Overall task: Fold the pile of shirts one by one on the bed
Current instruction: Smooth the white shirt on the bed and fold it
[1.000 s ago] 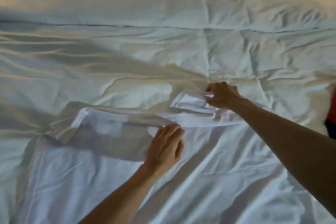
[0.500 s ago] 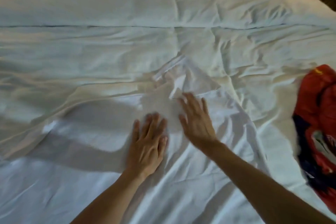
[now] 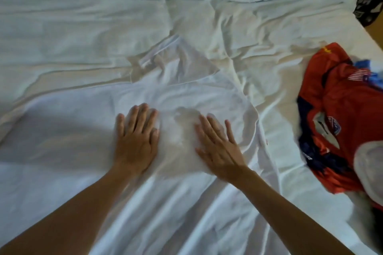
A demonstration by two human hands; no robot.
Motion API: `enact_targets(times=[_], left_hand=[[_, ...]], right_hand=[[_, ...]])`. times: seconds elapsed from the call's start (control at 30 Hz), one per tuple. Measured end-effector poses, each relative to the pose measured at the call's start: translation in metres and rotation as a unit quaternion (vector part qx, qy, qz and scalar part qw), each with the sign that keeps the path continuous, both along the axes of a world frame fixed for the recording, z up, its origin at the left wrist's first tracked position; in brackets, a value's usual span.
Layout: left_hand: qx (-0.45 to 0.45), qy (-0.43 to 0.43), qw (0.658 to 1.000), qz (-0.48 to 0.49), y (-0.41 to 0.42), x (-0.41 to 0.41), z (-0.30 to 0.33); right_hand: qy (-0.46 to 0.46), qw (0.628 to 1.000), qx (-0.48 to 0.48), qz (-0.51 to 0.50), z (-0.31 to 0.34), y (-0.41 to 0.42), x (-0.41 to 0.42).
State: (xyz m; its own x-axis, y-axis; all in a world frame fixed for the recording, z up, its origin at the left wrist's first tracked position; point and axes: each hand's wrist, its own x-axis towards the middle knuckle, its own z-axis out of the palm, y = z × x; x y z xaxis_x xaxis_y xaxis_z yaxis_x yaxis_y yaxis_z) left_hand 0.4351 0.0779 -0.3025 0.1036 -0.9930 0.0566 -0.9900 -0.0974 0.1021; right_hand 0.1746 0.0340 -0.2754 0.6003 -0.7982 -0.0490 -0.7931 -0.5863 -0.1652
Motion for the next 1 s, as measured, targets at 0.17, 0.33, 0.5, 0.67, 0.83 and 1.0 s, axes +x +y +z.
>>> enact_targets(times=[0.17, 0.33, 0.5, 0.67, 0.83, 1.0], left_hand=[[0.003, 0.033, 0.996, 0.081, 0.023, -0.021, -0.002], [-0.002, 0.036, 0.997, 0.067, 0.094, -0.066, 0.006], [0.02, -0.001, 0.999, 0.037, 0.166, -0.041, 0.009], [0.012, 0.036, 0.998, 0.059, 0.209, -0.053, 0.015], [0.033, 0.059, 0.997, 0.045, 0.245, -0.077, 0.023], [0.069, 0.066, 0.995, 0.036, 0.279, -0.078, 0.031]], right_hand=[[0.002, 0.951, 0.004, -0.31, 0.0, 0.015, -0.04], [-0.058, 0.996, 0.048, -0.051, 0.012, 0.139, -0.001], [0.068, 0.945, 0.049, -0.316, -0.003, 0.153, -0.078], [-0.039, 0.973, 0.069, -0.218, 0.02, 0.206, -0.037], [0.007, 0.985, 0.12, -0.127, 0.021, 0.26, -0.029], [-0.045, 0.982, 0.155, -0.093, 0.049, 0.288, -0.066]])
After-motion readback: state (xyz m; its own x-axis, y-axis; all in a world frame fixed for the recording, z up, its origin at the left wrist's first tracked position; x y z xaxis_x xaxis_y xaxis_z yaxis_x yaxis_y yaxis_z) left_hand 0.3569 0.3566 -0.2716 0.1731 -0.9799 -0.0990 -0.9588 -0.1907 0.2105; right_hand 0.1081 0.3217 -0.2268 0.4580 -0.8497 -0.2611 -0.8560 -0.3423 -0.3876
